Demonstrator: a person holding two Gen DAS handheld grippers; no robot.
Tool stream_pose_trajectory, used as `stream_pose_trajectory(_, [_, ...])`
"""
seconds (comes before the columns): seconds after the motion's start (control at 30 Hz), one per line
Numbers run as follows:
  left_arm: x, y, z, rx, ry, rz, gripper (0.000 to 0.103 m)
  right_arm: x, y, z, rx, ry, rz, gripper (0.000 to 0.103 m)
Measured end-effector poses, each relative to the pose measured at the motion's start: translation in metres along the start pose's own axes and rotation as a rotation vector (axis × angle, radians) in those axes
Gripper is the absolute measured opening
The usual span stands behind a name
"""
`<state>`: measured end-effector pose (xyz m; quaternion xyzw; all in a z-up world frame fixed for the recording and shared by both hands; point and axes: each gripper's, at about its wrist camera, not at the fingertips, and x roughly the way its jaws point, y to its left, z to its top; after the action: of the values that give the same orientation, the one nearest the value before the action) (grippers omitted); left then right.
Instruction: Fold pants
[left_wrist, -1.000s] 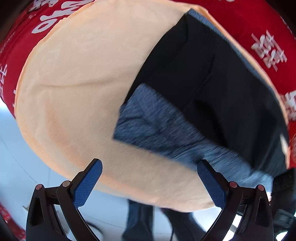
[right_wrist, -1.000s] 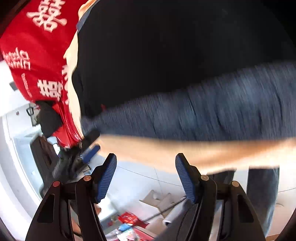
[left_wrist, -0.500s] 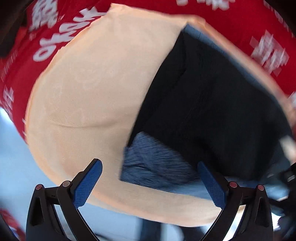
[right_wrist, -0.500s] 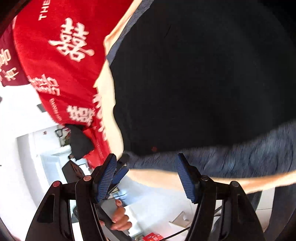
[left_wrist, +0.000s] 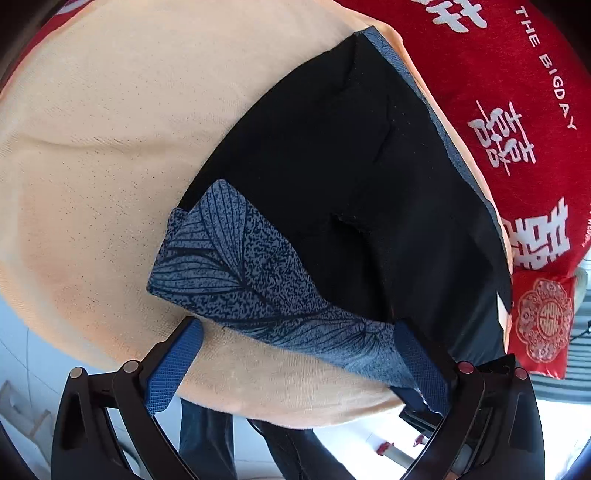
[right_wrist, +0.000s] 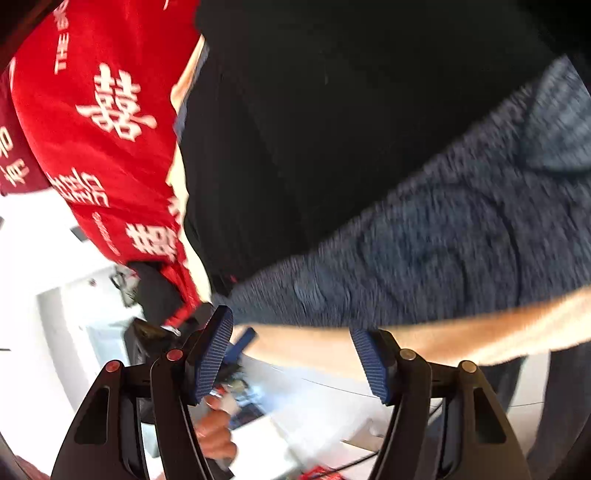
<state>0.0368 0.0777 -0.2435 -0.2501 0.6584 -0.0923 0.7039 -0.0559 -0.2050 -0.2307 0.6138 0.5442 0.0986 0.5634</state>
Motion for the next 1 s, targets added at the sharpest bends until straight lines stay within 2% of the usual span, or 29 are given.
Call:
stream_pose_trajectory(0.07, [-0.004, -0.001, 0.002, -0.040, -0.004, -0.033, 0.103, -0.009, 0.010, 0.002, -0.022, -0.014, 0.066, 0.071])
stream_pose_trajectory(0.13, [-0.010, -0.007, 0.002, -0.084, -0.002, -0.111, 0.103, -0.009, 0.023, 0.003, -0.061, -0.006, 0.091, 0.071])
stream_pose_trajectory(0.17, [-0.014, -0.013, 0.002, -0.077, -0.008, -0.113, 0.103, -0.008, 0.031, 0.003, -0.087, 0.005, 0.091, 0.071])
stream_pose_trajectory(0.27, [-0.007, -0.028, 0.005, -0.030, -0.014, -0.047, 0.103, -0.008, 0.036, 0.001, -0.127, 0.037, 0.052, 0.071])
stream_pose_trajectory(0.33, [-0.001, -0.031, 0.006, -0.047, -0.015, -0.030, 0.101, -0.021, 0.024, -0.001, -0.133, 0.029, 0.000, 0.071])
stream_pose_trajectory(0.5, [-0.008, -0.027, 0.002, -0.026, -0.020, 0.018, 0.095, -0.069, -0.023, -0.002, -0.071, -0.068, -0.059, 0.071])
stream_pose_trajectory(0.57, [-0.006, -0.032, 0.002, 0.024, -0.019, 0.056, 0.088, -0.083, -0.037, 0.005, -0.045, -0.111, -0.055, 0.071])
stream_pose_trajectory(0.67, [-0.003, -0.038, 0.003, 0.068, -0.011, 0.084, 0.088, -0.093, -0.049, 0.012, 0.007, -0.149, 0.034, 0.068])
stream_pose_trajectory(0.7, [-0.002, -0.040, 0.004, 0.076, -0.009, 0.091, 0.088, -0.095, -0.050, 0.012, 0.017, -0.162, 0.055, 0.066])
stream_pose_trajectory(0.73, [-0.002, -0.042, 0.004, 0.083, -0.011, 0.111, 0.080, -0.094, -0.052, 0.014, 0.040, -0.173, 0.067, 0.062])
stream_pose_trajectory(0.77, [-0.005, -0.039, 0.003, 0.090, -0.010, 0.124, 0.073, -0.092, -0.057, 0.014, 0.082, -0.178, 0.082, 0.043])
stream_pose_trajectory(0.8, [-0.006, -0.040, 0.004, 0.095, -0.007, 0.128, 0.068, -0.090, -0.064, 0.014, 0.138, -0.185, 0.102, 0.014])
stream_pose_trajectory(0.83, [-0.008, -0.038, 0.005, 0.091, -0.004, 0.123, 0.049, -0.090, -0.065, 0.013, 0.167, -0.198, 0.110, 0.005])
stream_pose_trajectory(0.87, [-0.010, -0.035, 0.008, 0.074, 0.010, 0.106, 0.034, -0.091, -0.060, 0.012, 0.168, -0.211, 0.111, 0.005])
stream_pose_trajectory(0.93, [-0.018, -0.030, 0.015, 0.015, 0.016, 0.060, 0.031, -0.096, -0.036, 0.011, 0.101, -0.213, 0.081, 0.005])
stream_pose_trajectory(1.0, [-0.027, -0.033, 0.020, -0.001, 0.007, 0.038, 0.031, -0.107, -0.009, 0.015, 0.033, -0.197, 0.078, 0.005])
